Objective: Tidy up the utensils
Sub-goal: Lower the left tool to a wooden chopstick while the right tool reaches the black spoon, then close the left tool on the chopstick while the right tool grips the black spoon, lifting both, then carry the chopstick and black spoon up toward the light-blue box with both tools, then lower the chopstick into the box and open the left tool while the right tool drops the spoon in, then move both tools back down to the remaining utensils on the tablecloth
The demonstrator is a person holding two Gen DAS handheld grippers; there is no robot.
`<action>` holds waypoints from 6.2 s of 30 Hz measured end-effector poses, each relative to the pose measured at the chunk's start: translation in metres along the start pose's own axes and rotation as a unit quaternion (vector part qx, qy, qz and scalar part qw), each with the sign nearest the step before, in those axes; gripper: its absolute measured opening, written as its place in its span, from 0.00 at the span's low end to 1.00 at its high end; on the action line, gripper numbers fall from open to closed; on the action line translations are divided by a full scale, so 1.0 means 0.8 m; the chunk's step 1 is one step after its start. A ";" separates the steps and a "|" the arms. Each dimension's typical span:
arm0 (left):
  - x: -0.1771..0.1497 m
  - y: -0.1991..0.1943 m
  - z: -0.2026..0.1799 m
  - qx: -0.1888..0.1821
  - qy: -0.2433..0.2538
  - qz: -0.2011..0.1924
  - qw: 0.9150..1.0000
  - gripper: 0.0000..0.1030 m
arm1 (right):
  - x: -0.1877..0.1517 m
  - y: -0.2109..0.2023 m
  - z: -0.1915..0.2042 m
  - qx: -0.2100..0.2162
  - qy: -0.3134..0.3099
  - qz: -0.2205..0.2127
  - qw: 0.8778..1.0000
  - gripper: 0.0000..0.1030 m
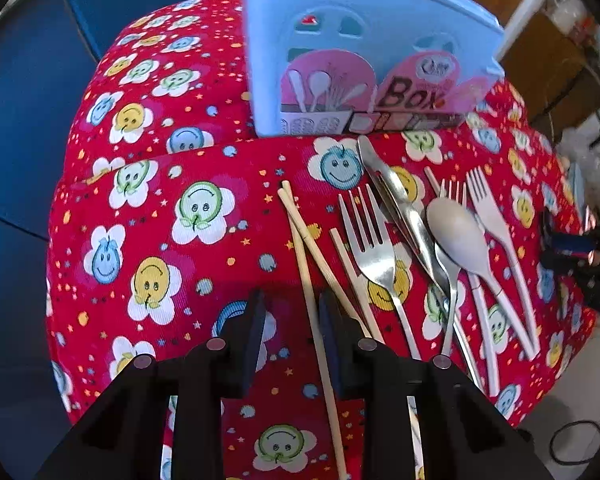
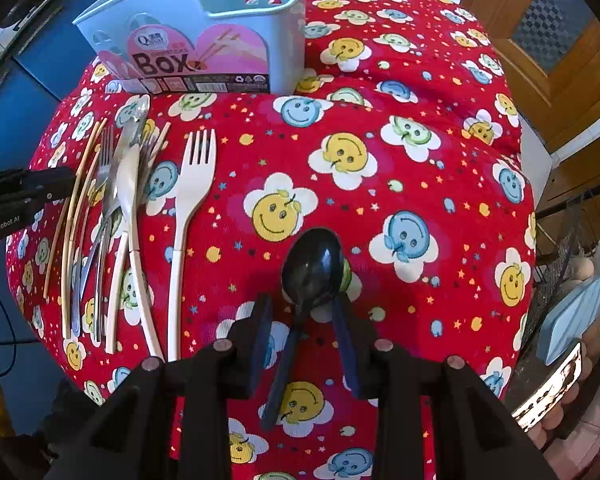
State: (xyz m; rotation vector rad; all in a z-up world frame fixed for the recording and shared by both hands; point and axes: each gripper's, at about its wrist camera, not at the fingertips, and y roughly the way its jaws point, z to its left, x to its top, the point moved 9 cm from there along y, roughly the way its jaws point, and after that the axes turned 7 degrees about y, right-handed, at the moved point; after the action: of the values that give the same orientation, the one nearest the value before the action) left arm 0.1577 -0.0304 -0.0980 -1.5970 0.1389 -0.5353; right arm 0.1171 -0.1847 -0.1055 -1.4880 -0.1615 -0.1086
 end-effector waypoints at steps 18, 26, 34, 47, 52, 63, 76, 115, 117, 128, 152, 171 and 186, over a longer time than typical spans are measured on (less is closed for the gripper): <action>-0.024 -0.037 0.022 -0.054 -0.062 -0.077 0.994 0.04 | -0.002 -0.030 0.013 0.061 0.020 -0.107 0.992 0.07; -0.030 -0.069 0.035 -0.034 -0.075 -0.170 0.982 0.04 | -0.011 -0.046 0.027 0.089 0.039 -0.203 0.974 0.07; -0.029 -0.104 0.032 -0.034 -0.086 -0.246 0.965 0.04 | -0.009 -0.069 0.042 0.108 0.050 -0.283 0.952 0.07; -0.005 -0.166 0.015 -0.036 -0.075 -0.350 0.933 0.04 | -0.003 -0.139 0.053 0.112 0.033 -0.400 0.909 0.07; 0.016 -0.186 0.014 -0.020 -0.071 -0.378 0.923 0.04 | 0.008 -0.162 0.057 0.113 0.023 -0.434 0.893 0.07; 0.081 -0.228 0.013 -0.006 -0.070 -0.432 0.899 0.04 | 0.043 -0.187 0.054 0.125 0.014 -0.470 0.874 0.07; 0.179 -0.251 0.032 0.014 -0.090 -0.491 0.866 0.04 | 0.114 -0.191 0.054 0.159 0.011 -0.488 0.858 0.07; 0.188 -0.119 0.044 0.051 -0.078 -0.465 0.881 0.04 | 0.210 -0.094 0.065 0.173 0.024 -0.437 0.882 0.10; 0.186 -0.118 0.041 0.046 -0.075 -0.458 0.885 0.07 | 0.208 -0.096 0.064 0.174 0.030 -0.437 0.882 0.25; 0.159 -0.130 0.030 0.021 -0.070 -0.437 0.897 0.18 | 0.183 -0.124 0.063 0.171 0.028 -0.447 0.877 0.28; 0.053 -0.133 0.013 -0.001 -0.070 -0.337 0.939 0.19 | 0.077 -0.136 0.046 0.166 0.081 -0.404 0.896 0.29; -0.012 -0.036 -0.025 -0.061 -0.062 -0.158 0.984 0.19 | 0.021 -0.084 0.018 0.159 0.126 -0.348 0.915 0.32; -0.019 -0.021 -0.034 -0.040 -0.043 -0.104 0.993 0.19 | 0.007 -0.074 0.000 0.162 0.142 -0.340 0.915 0.33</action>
State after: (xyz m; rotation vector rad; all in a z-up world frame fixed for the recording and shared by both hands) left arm 0.1289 -0.0471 -0.0852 -1.7208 -0.0726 -0.6267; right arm 0.1124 -0.1893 -0.0466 -1.0144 -0.4349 -0.8188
